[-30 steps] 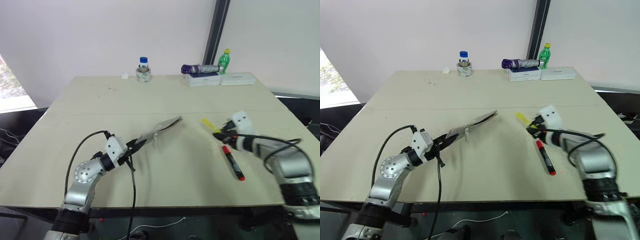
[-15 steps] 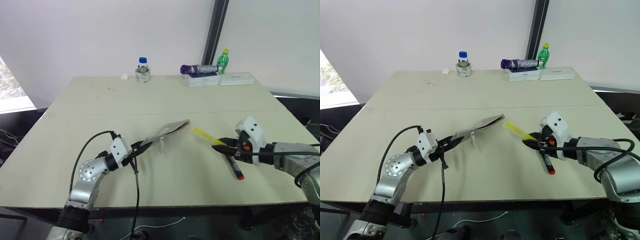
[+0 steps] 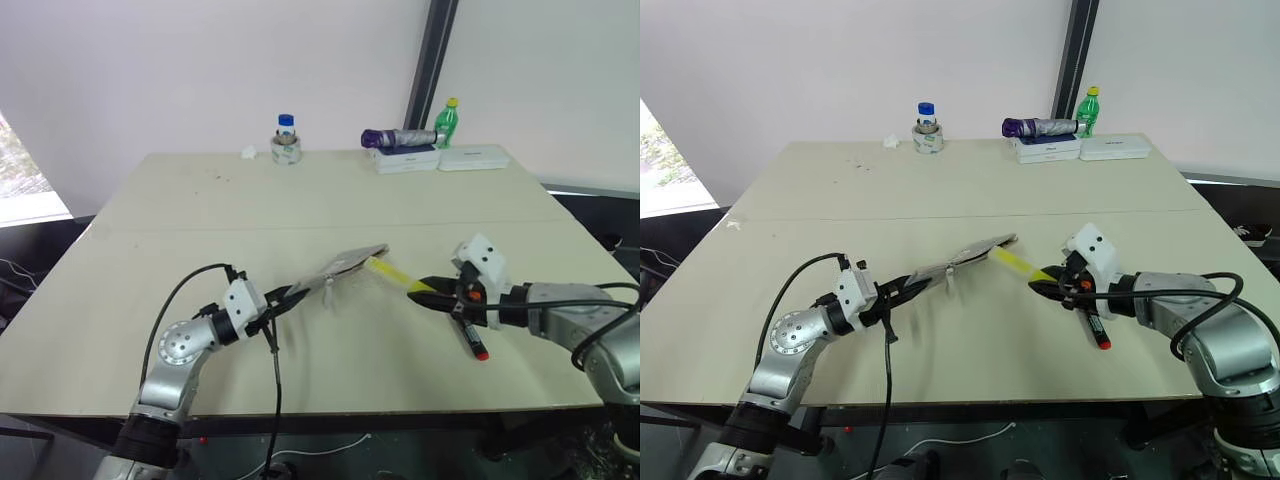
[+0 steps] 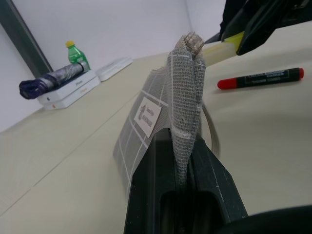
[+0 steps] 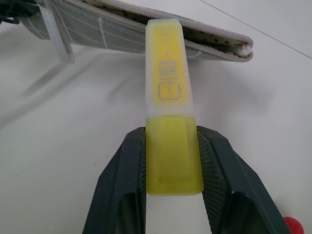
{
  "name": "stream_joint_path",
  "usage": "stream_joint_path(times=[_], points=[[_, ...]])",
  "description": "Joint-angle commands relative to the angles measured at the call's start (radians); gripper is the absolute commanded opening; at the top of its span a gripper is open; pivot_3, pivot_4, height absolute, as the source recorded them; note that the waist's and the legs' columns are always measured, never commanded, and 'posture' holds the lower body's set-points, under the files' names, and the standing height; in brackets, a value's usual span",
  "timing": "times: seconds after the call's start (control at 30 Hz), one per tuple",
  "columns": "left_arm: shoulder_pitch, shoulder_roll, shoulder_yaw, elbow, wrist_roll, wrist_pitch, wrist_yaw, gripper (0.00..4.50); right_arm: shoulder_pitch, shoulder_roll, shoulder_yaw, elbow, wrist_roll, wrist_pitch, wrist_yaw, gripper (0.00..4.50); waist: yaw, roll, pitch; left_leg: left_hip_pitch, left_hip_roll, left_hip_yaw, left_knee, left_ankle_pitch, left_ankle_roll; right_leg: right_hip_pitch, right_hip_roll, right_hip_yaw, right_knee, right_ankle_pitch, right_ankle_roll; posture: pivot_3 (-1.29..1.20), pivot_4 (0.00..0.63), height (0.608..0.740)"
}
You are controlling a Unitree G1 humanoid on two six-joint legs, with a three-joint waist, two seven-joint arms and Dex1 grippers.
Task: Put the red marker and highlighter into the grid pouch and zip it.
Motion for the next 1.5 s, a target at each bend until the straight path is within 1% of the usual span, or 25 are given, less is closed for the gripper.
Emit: stream_joint_path(times=[0.03, 0.4, 0.63, 0.8, 1.07, 1.23, 1.37, 1.5], points=[[0.006, 0.007, 0.001, -0.048, -0.010, -0.017, -0.005, 0.00, -0.019, 0.000, 0.001, -0.013, 0.014, -0.013, 0.005, 0.90, -0.001, 0.000, 0.000, 0.000, 0.000, 0.000, 0.000, 0.000, 0.000, 0.000, 0.000, 0.000, 0.000, 0.000, 0.000, 0.00, 0.150, 0.736], [0.007, 0.042, -0.027, -0.038, 0.009, -0.057, -0.048, 0.00, -0.004, -0.028, 0.019, -0.051, 0.025, -0.018, 0.045, 0.90, 0.000, 0.000, 0.000, 0.000, 0.000, 0.000, 0.000, 0.000, 0.000, 0.000, 0.000, 0.000, 0.000, 0.000, 0.000, 0.00, 0.150, 0.736], [0.004, 0.045, -0.029, -0.025, 0.009, -0.071, -0.064, 0.00, 0.001, -0.043, 0.012, -0.081, 0.034, -0.018, 0.063, 0.90, 0.000, 0.000, 0.000, 0.000, 0.000, 0.000, 0.000, 0.000, 0.000, 0.000, 0.000, 0.000, -0.001, 0.000, 0.000, 0.00, 0.150, 0.736], [-0.005, 0.054, -0.051, -0.032, 0.015, -0.096, -0.104, 0.00, -0.012, -0.065, 0.074, -0.088, 0.003, -0.029, 0.081, 0.90, 0.000, 0.000, 0.000, 0.000, 0.000, 0.000, 0.000, 0.000, 0.000, 0.000, 0.000, 0.000, -0.001, 0.000, 0.000, 0.00, 0.150, 0.736], [-0.029, 0.087, -0.110, -0.042, 0.019, -0.164, -0.206, 0.00, -0.030, -0.094, 0.211, -0.086, -0.052, -0.100, 0.157, 0.90, 0.000, 0.000, 0.000, 0.000, 0.000, 0.000, -0.001, 0.000, 0.000, 0.001, 0.000, 0.000, -0.004, 0.000, 0.000, 0.00, 0.150, 0.736], [-0.039, 0.114, -0.134, -0.037, 0.017, -0.206, -0.265, 0.00, -0.027, -0.146, 0.279, -0.080, -0.119, -0.173, 0.225, 0.90, -0.001, 0.000, 0.000, 0.000, 0.000, 0.000, -0.001, -0.001, 0.001, 0.002, 0.000, -0.001, -0.008, 0.000, 0.000, 0.00, 0.150, 0.736], [-0.049, 0.119, -0.131, -0.024, 0.010, -0.215, -0.274, 0.00, -0.033, -0.148, 0.271, -0.053, -0.138, -0.194, 0.234, 0.90, 0.000, 0.000, 0.000, 0.000, 0.000, 0.000, -0.002, -0.001, 0.001, 0.002, 0.000, -0.001, -0.008, 0.000, 0.000, 0.00, 0.150, 0.736], [-0.047, 0.112, -0.106, -0.009, 0.004, -0.198, -0.242, 0.00, -0.010, -0.165, 0.211, -0.054, -0.133, -0.196, 0.228, 0.90, 0.000, 0.000, 0.000, 0.000, 0.000, 0.000, -0.002, -0.001, 0.001, 0.002, 0.000, -0.001, -0.008, 0.000, 0.000, 0.00, 0.150, 0.736]])
